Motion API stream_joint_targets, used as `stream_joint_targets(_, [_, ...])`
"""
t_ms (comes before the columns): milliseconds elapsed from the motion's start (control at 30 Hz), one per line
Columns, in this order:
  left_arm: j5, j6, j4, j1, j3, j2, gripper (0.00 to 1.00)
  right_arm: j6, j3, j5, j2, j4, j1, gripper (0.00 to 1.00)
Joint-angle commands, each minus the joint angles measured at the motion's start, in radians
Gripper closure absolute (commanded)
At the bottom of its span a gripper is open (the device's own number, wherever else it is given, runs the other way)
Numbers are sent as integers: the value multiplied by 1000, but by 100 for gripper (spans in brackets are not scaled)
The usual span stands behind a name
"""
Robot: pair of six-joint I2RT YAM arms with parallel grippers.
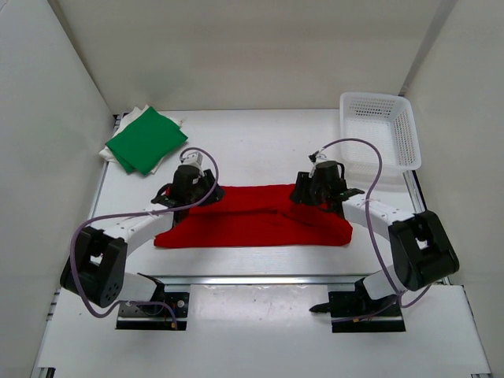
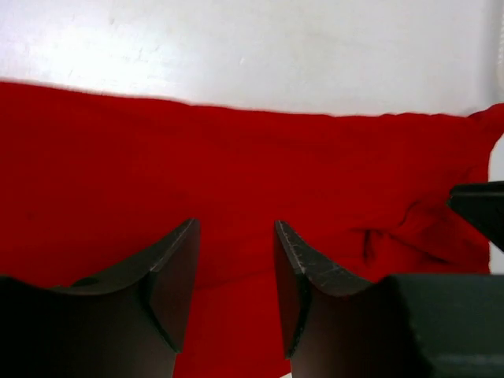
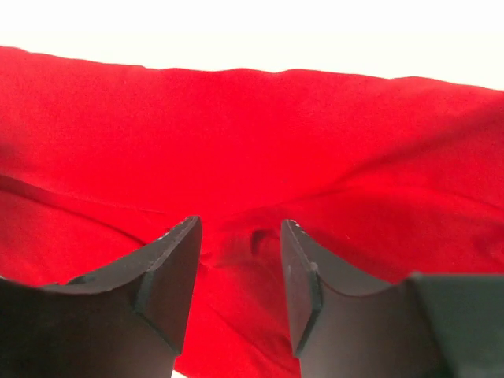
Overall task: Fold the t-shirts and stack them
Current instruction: Fold the other side of the tshirt into a rectangle
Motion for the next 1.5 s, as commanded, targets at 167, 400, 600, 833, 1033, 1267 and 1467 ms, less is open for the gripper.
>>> stream_joint_targets(167, [47, -26, 103, 13, -123, -52, 48, -44, 35, 4, 80, 8, 61, 69])
stream_joint_targets(400, [55, -46, 123, 8, -128, -47, 48, -19, 9, 63, 23, -69, 140, 100])
stream_joint_targets(600, [62, -57, 134, 11, -119, -49, 48, 53, -49, 81, -45, -146, 185, 99])
stream_joint_targets(833, [76, -66, 148, 20, -110, -38, 47, 123, -97, 25, -157, -158, 274, 89])
stream_joint_targets(1033, [67, -66, 142, 25, -94, -47, 47, 124, -79, -56, -244, -166, 247, 66])
stream_joint_targets(1267, [59, -80, 157, -35, -50, 28, 47, 24, -55, 58, -178, -158, -9, 100])
stream_joint_targets(1467, [73, -82, 168, -67, -19, 97, 46, 24, -138, 77, -193, -189, -57, 100])
